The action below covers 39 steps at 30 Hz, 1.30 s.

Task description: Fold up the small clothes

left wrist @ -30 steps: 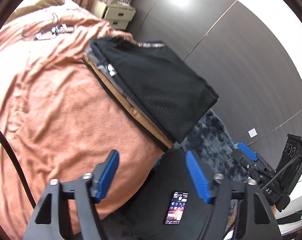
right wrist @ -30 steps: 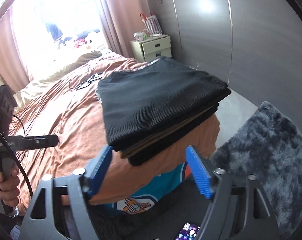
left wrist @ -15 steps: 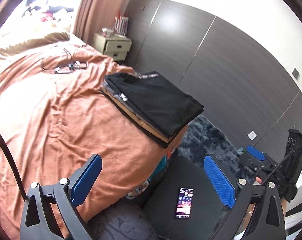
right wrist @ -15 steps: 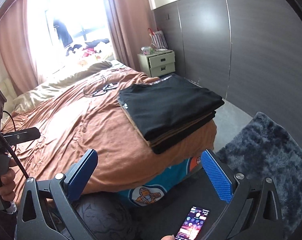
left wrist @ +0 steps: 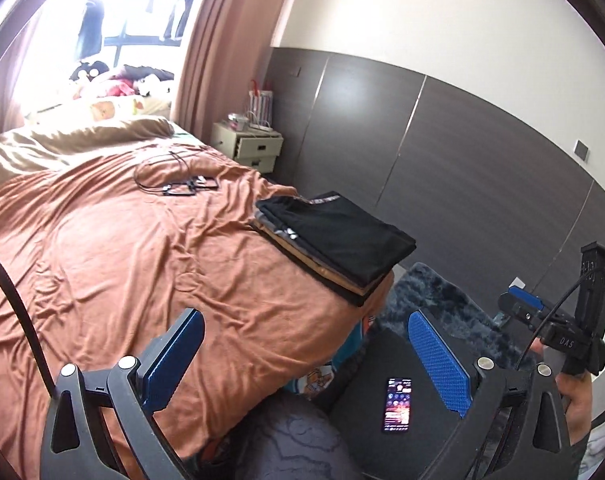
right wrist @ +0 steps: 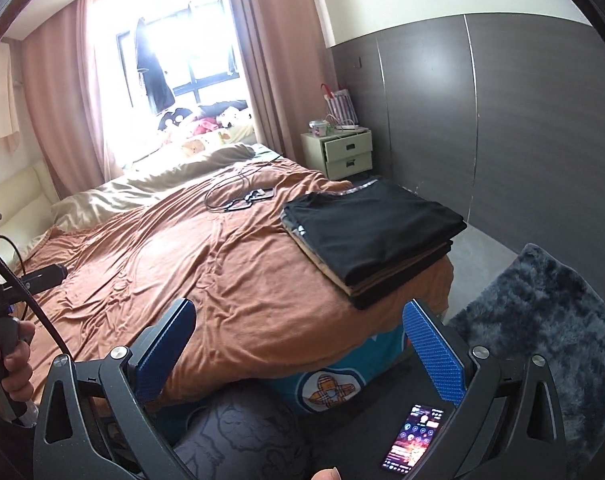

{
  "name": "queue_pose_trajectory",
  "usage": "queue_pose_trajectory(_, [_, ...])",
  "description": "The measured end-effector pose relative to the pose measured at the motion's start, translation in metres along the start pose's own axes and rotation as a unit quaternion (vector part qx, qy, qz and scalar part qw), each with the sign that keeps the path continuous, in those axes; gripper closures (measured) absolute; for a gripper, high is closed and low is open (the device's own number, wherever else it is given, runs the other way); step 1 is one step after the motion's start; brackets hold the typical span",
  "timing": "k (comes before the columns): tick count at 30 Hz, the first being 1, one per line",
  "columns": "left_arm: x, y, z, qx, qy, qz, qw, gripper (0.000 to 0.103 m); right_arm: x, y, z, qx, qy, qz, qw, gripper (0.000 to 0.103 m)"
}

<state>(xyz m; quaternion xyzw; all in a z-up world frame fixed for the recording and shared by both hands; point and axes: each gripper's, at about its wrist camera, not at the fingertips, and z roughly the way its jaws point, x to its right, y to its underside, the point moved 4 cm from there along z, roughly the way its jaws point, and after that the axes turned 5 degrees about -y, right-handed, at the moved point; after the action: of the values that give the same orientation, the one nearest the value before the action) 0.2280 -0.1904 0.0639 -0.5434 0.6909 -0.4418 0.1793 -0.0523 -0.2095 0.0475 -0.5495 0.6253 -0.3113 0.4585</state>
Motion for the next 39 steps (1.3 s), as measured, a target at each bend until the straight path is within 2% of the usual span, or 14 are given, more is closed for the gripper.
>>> queue_pose_trajectory(10, [-0.034, 0.036, -0.066, 0.046, -0.044, 0.009, 0.9979, 0.0, -0.023, 0.022, -0.023, 0.009, 0.004, -0.007, 1.0, 0.0])
queue_pose_trajectory(17, [-0.047, 0.063, -0.105, 0.086, -0.089, 0.018, 0.9921, 0.0, -0.044, 0.045, -0.034, 0.025, 0.008, -0.025, 0.999, 0.0])
queue_pose_trajectory(22, [-0.05, 0.083, -0.124, 0.105, -0.103, 0.022, 0.9888, 0.0, -0.062, 0.063, -0.031, 0.022, -0.007, -0.031, 0.999, 0.0])
queue_pose_trajectory(28, [-0.055, 0.111, -0.135, 0.101, -0.123, 0.018, 0.9872, 0.0, -0.076, 0.091, -0.023, 0.045, -0.021, -0.032, 0.998, 0.0])
queue_pose_trajectory(34, [-0.067, 0.13, -0.153, 0.107, -0.148, 0.015, 0.9831, 0.0, -0.094, 0.108, -0.007, 0.039, -0.03, -0.04, 0.998, 0.0])
queue_pose_trajectory(39, [-0.076, 0.139, -0.162, 0.111, -0.161, 0.006, 0.9806, 0.0, -0.107, 0.112, 0.006, 0.031, -0.019, -0.045, 0.998, 0.0])
